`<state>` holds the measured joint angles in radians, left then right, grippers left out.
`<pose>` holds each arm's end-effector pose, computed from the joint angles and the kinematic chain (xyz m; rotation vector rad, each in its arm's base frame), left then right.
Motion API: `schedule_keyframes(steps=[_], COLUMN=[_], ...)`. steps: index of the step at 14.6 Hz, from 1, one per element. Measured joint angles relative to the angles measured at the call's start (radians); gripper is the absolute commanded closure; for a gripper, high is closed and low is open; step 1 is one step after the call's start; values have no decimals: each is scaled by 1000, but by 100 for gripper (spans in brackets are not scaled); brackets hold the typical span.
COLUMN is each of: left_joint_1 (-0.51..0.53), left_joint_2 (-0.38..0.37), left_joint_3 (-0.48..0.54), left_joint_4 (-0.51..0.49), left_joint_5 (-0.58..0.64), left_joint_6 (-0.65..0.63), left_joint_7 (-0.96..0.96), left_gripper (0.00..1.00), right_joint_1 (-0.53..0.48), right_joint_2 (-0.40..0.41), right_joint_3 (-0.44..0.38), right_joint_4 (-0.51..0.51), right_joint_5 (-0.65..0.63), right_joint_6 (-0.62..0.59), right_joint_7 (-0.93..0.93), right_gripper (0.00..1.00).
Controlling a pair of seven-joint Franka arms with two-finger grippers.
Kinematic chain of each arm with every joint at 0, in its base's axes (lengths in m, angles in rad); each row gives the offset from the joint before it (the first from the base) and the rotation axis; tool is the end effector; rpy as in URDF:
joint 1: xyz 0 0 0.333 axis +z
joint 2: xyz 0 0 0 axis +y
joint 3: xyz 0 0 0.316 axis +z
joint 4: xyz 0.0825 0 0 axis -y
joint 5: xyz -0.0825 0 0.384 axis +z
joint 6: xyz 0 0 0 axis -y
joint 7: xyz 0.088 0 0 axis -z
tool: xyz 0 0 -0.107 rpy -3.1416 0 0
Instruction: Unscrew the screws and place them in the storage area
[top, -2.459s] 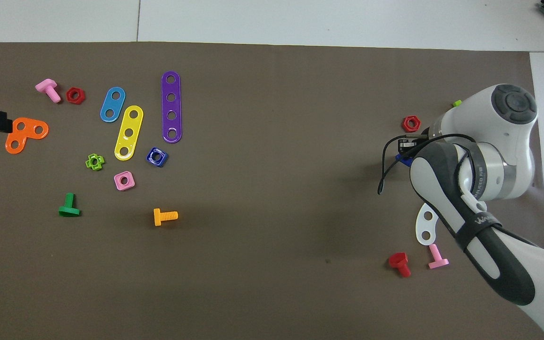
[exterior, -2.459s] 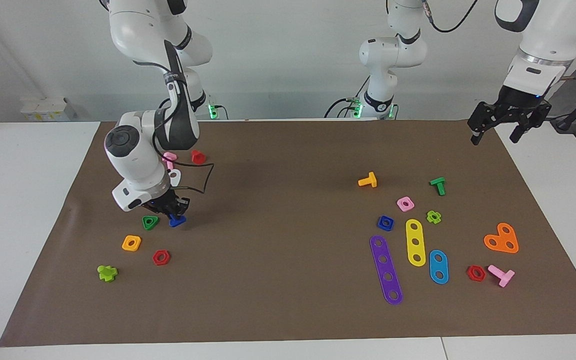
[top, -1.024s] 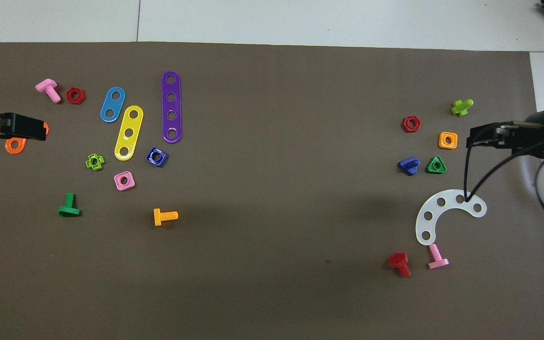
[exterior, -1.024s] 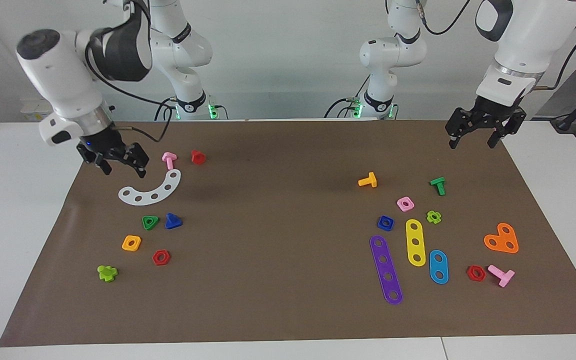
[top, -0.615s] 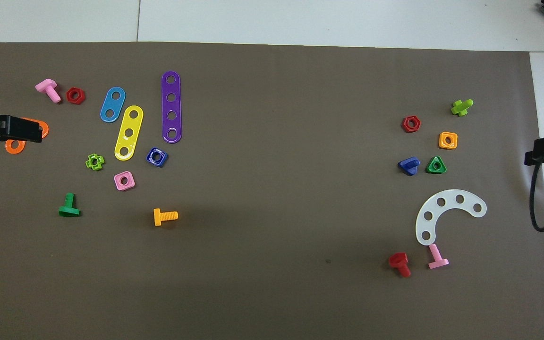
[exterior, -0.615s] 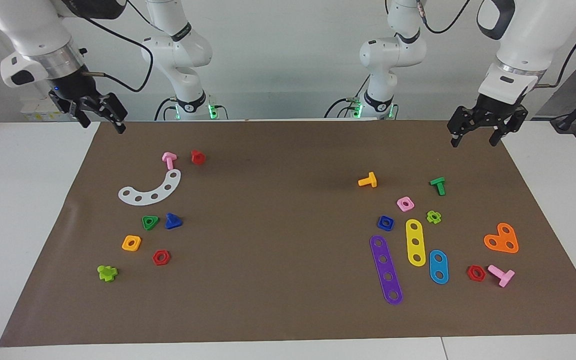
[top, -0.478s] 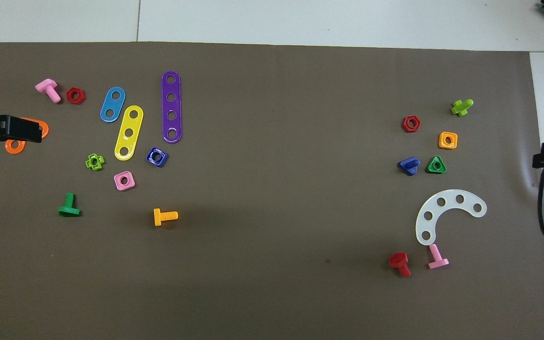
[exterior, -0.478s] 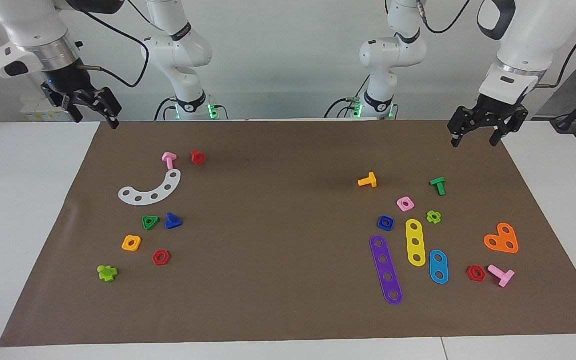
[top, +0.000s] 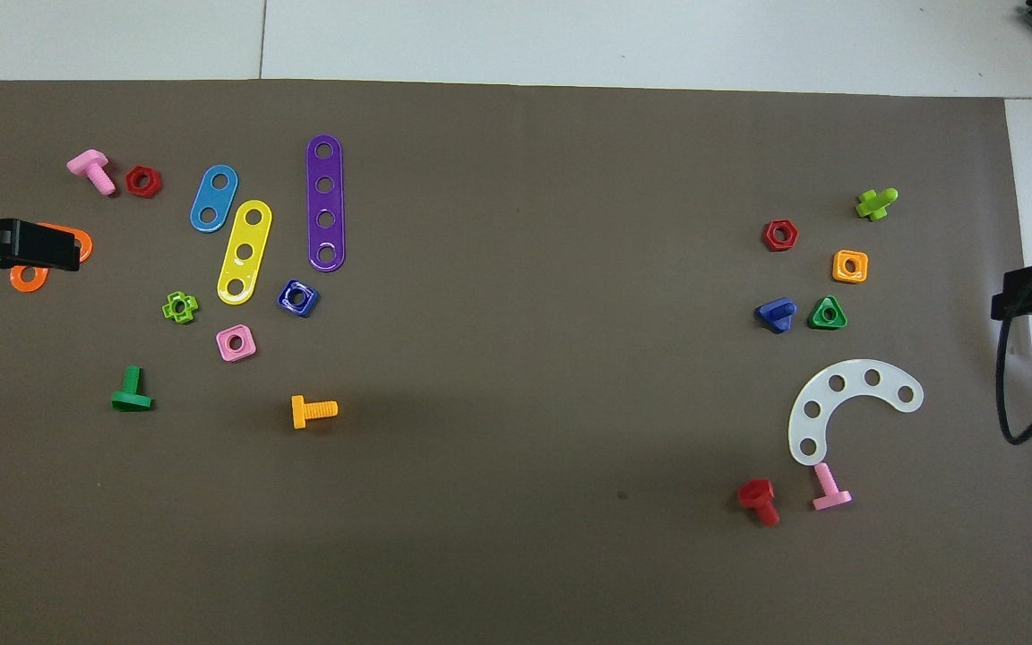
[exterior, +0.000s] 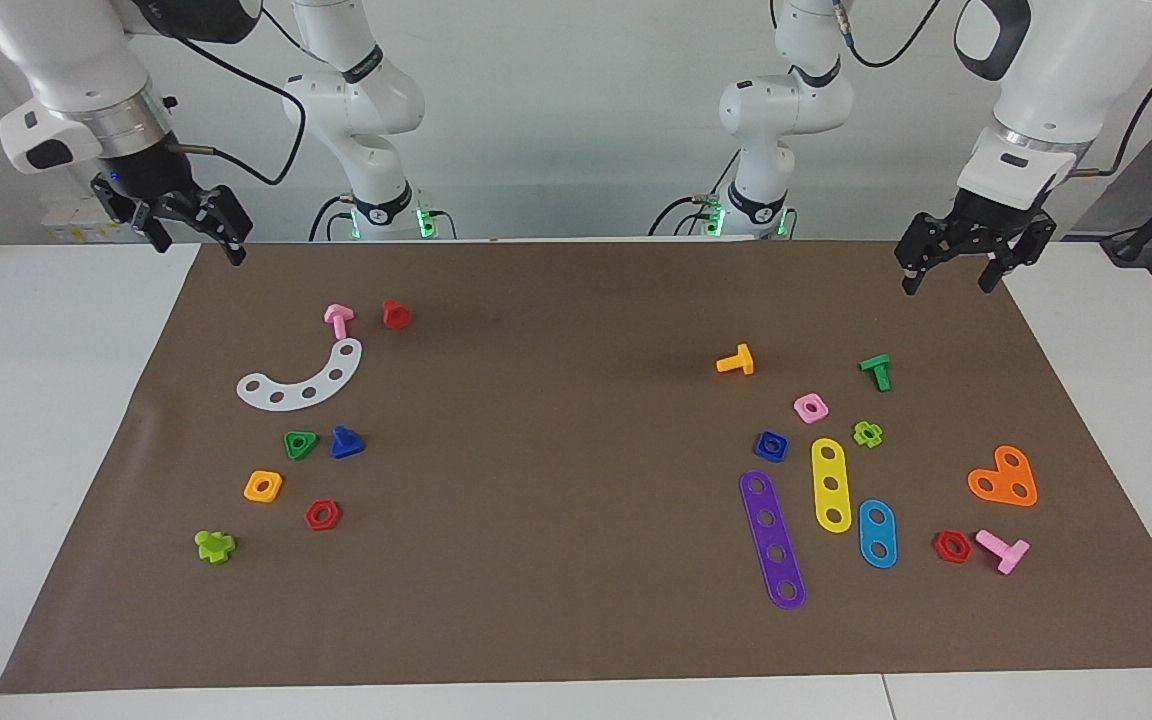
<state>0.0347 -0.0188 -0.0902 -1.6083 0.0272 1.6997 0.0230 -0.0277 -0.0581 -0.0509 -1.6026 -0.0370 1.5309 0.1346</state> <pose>0.5605 -0.0291 0.6291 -3.1073 0.1253 -0.1721 0.5302 -0.0467 0.6377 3.0893 -0.3323 -0.0198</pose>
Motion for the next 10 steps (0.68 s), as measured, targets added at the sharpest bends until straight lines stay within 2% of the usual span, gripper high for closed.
schedule_keyframes(steps=[10], left_joint_1=[0], left_joint_2=[0], left_joint_3=[0], left_joint_4=[0], left_joint_5=[0], left_joint_6=[0], left_joint_7=[0], left_gripper=[0], right_joint_1=[36], right_joint_2=[1], right_joint_3=[3], right_joint_4=[-12], right_joint_5=[4], right_joint_6=[4], right_joint_7=[-6], right_gripper=[0])
